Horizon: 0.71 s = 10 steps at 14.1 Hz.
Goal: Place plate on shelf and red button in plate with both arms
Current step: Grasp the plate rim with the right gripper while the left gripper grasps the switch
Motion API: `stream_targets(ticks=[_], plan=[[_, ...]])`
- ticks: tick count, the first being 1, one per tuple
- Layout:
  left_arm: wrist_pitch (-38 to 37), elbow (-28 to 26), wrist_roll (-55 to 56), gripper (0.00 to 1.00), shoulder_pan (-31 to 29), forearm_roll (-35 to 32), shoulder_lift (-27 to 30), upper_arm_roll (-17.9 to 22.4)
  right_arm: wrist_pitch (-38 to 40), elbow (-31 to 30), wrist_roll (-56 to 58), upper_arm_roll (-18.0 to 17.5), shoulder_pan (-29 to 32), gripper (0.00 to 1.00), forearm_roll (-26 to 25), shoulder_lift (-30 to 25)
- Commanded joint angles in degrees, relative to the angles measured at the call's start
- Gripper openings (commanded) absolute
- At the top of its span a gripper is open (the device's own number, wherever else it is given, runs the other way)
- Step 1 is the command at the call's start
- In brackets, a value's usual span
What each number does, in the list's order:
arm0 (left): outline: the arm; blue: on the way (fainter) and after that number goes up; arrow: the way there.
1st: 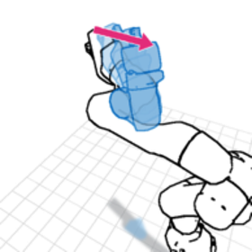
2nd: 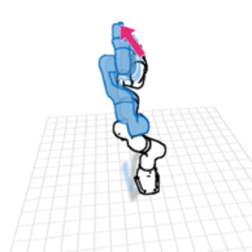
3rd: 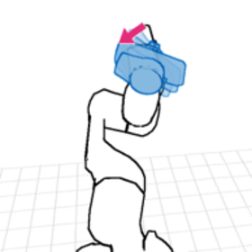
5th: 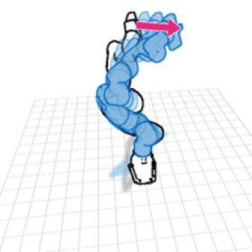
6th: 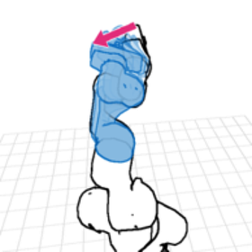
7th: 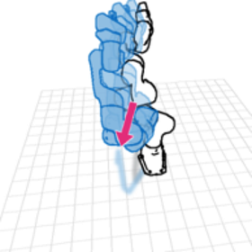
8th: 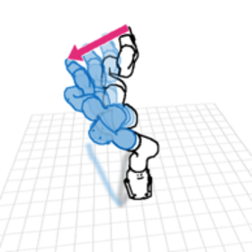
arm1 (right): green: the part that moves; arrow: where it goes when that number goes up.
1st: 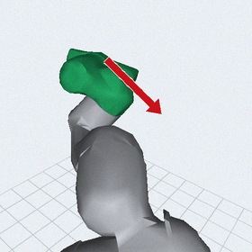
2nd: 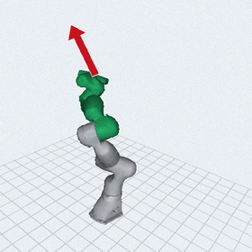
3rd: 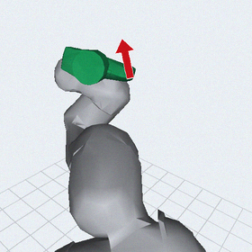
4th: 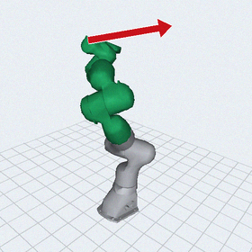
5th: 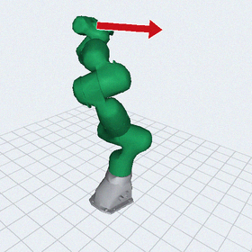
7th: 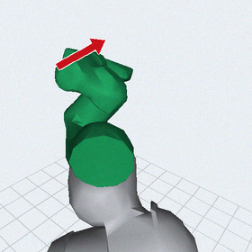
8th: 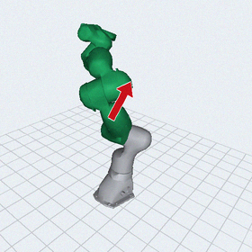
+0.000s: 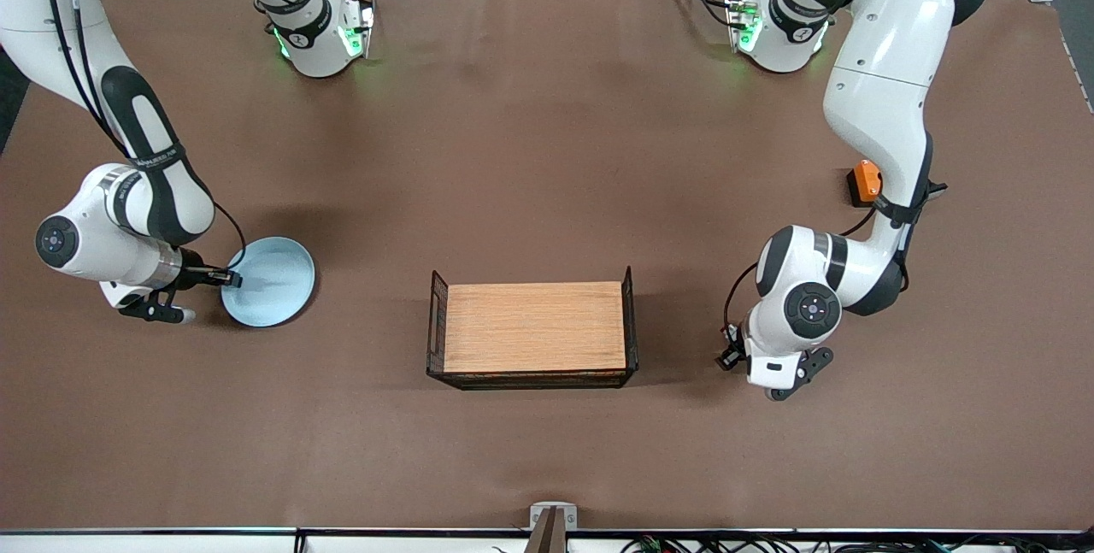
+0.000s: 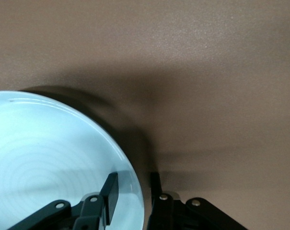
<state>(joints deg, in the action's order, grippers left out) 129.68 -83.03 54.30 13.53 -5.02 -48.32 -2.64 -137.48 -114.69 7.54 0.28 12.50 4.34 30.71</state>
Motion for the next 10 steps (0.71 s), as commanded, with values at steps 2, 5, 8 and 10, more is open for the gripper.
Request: stream_targets(ticks=[2,5,8,10], plan=[[0.4,-1.0,0.8,0.44,0.5,-1.1,1.2,0.4,0.6,1.0,2.4,-0.2,0.1,0.04,0.7,0.8],[0.1,-1.0,0.8,0.29,0.8,-1.2,1.1,0.4,0.7,1.0,2.1,-0.3,-0.5,0.01,0.7,0.5],[0.0,-1.0,0.9,0.24,0.7,-3.1,1.2,0.4,5.1,1.0,1.5,-0.3,-2.4,0.01,0.7,-2.0],[-0.4,-0.8,0.9,0.24,0.6,-3.2,1.6,0.4,9.7,1.0,0.4,-0.3,-3.0,0.01,0.7,-5.5]])
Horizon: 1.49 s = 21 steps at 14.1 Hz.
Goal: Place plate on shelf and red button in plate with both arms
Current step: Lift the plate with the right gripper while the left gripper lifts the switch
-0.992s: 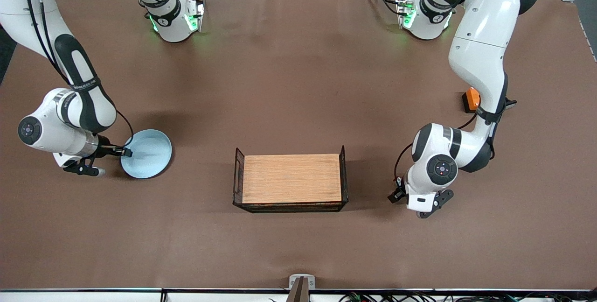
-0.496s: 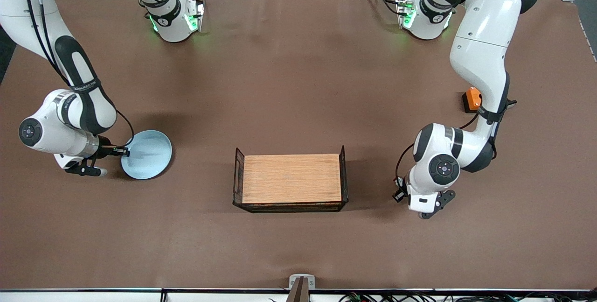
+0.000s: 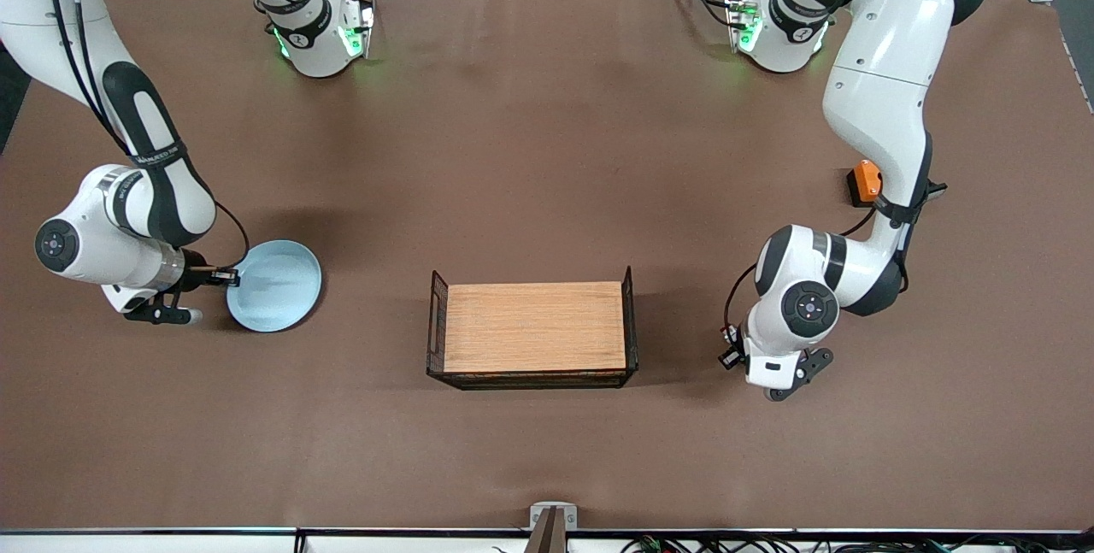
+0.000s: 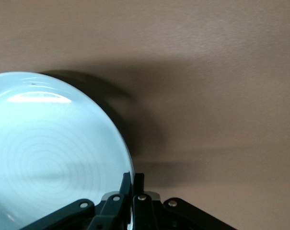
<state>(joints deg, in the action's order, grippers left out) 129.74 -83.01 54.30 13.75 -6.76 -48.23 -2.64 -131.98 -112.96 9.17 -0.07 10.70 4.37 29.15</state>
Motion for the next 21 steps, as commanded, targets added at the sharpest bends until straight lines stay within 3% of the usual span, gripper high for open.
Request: stream_targets(ticks=[1,5,9,11,14,18,21], plan=[[-0.8,-0.8,0.9,0.24,0.2,-1.6,1.7,0.4,7.2,-0.7,-1.3,0.2,-1.8,0.01,0.6,-5.9],[-2.4,0.1,0.5,0.22,0.0,-1.6,1.8,0.5,17.7,-0.5,-5.5,0.1,-3.1,0.01,0.6,-13.6],[-5.2,1.5,-0.3,0.22,-0.4,-1.9,2.0,0.5,32.2,-0.2,-18.9,0.0,-9.5,0.01,0.7,-23.6],[-5.4,1.5,-0.3,0.20,-0.6,-1.9,2.3,0.6,40.4,2.0,-29.3,-0.1,-14.7,0.01,1.8,-27.5],[-5.5,1.5,-0.2,0.20,-0.7,-1.6,3.1,1.6,49.6,8.9,-49.9,0.0,-23.8,0.01,5.7,-29.0],[-7.5,1.5,-0.2,0.20,-0.8,-1.2,4.6,1.8,49.9,15.5,-77.0,0.0,-36.3,0.01,6.7,-28.4],[-13.8,4.9,-0.3,0.20,-2.8,-1.1,5.3,1.5,44.9,21.8,-98.1,0.2,-40.6,0.01,9.3,-24.8]])
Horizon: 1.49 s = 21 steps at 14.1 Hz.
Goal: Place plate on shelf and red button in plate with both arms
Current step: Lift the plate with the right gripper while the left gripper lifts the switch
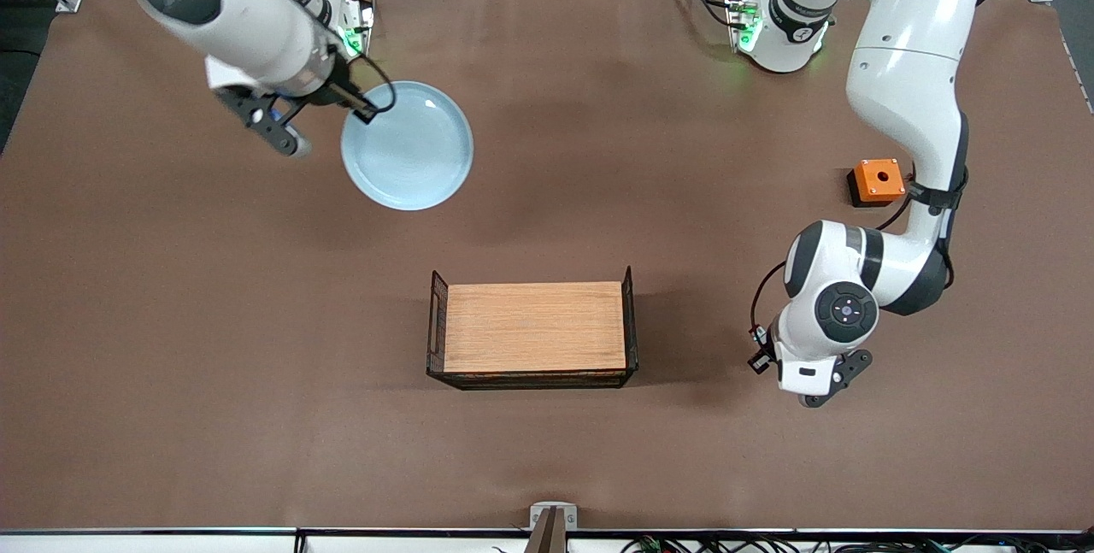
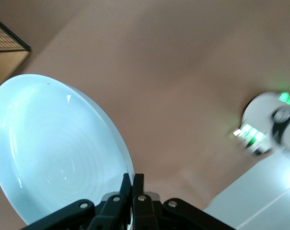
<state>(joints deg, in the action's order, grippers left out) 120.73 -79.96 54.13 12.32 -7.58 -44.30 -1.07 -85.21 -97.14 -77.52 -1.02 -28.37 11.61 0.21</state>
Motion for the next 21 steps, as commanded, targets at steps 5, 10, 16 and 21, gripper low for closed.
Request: stream_targets(ticks=[5,10,16,21], plan=[[-12.6,3.5,-0.2,0.20,-1.3,-0.1,6.0,-0.4,-18.6,7.1,-31.0,1.1,-7.0,0.01,1.7,8.9],[-12.7,3.6,0.4,0.19,-1.3,4.8,11.2,-0.3,-28.3,10.7,-43.0,1.1,-10.1,0.01,1.2,15.9],[-12.4,5.9,5.7,0.19,-1.0,9.7,15.4,-0.9,-33.3,12.1,-44.0,1.2,-10.3,0.01,-0.3,20.2],[-11.7,7.4,9.9,0.19,0.2,11.2,16.4,-1.5,-37.3,12.0,-44.1,1.2,-10.5,0.01,-1.5,23.6]])
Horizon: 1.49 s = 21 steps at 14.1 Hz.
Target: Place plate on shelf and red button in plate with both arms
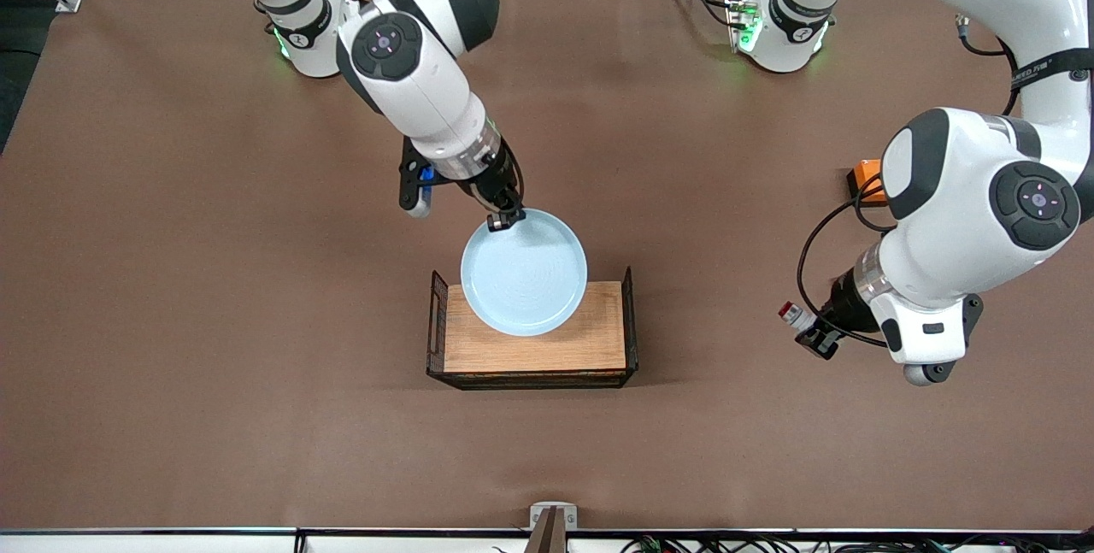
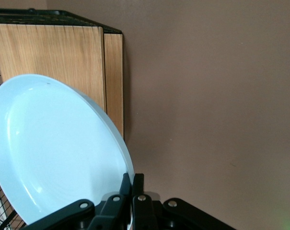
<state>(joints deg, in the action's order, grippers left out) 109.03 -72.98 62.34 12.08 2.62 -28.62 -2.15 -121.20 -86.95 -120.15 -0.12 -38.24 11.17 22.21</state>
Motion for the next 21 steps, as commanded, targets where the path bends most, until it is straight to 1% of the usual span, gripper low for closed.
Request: stream_targets(ticks=[1,3,5,8,11,17,18,19,20,21], plan=[[0.7,0.4,2.9,0.19,0.6,1.0,0.8,-1.2,-1.8,1.6,-1.5,0.3,-0.8,0.01,-1.1,2.3],[3.5,0.4,7.2,0.19,0.7,1.0,0.8,-2.9,-1.9,1.7,-1.5,0.4,-1.7,0.01,-1.3,3.4],[5.6,0.4,10.9,0.19,0.7,1.0,0.8,-4.6,-2.0,1.6,-0.7,0.4,-0.7,0.02,-1.9,3.7],[7.6,0.4,15.3,0.19,1.3,0.9,1.5,-6.6,-4.9,1.6,-0.7,0.5,-0.5,0.02,-2.1,5.9],[8.0,0.6,18.7,0.19,3.1,0.9,2.7,-6.7,-5.8,1.6,-0.4,0.6,-0.3,0.02,-2.9,6.7],[14.0,0.8,26.2,0.19,7.2,-0.1,2.4,-6.1,-7.3,1.6,-0.4,0.6,1.2,0.05,-3.1,8.9],[15.2,0.8,27.3,0.19,8.4,-1.2,2.3,-6.0,-7.3,1.6,-0.4,0.6,1.2,0.07,-3.3,9.2],[16.1,0.7,29.2,0.19,9.3,-3.0,2.0,-5.9,-7.4,1.7,-0.4,0.6,1.2,0.11,-3.3,9.7],[17.1,0.7,31.5,0.19,9.9,-4.4,1.7,-6.0,-7.4,1.7,-0.6,0.6,1.1,0.18,-3.3,9.9],[18.4,0.6,33.5,0.19,10.8,-6.0,1.3,-6.0,-7.4,1.7,-0.7,0.6,1.1,0.32,-3.0,9.9]])
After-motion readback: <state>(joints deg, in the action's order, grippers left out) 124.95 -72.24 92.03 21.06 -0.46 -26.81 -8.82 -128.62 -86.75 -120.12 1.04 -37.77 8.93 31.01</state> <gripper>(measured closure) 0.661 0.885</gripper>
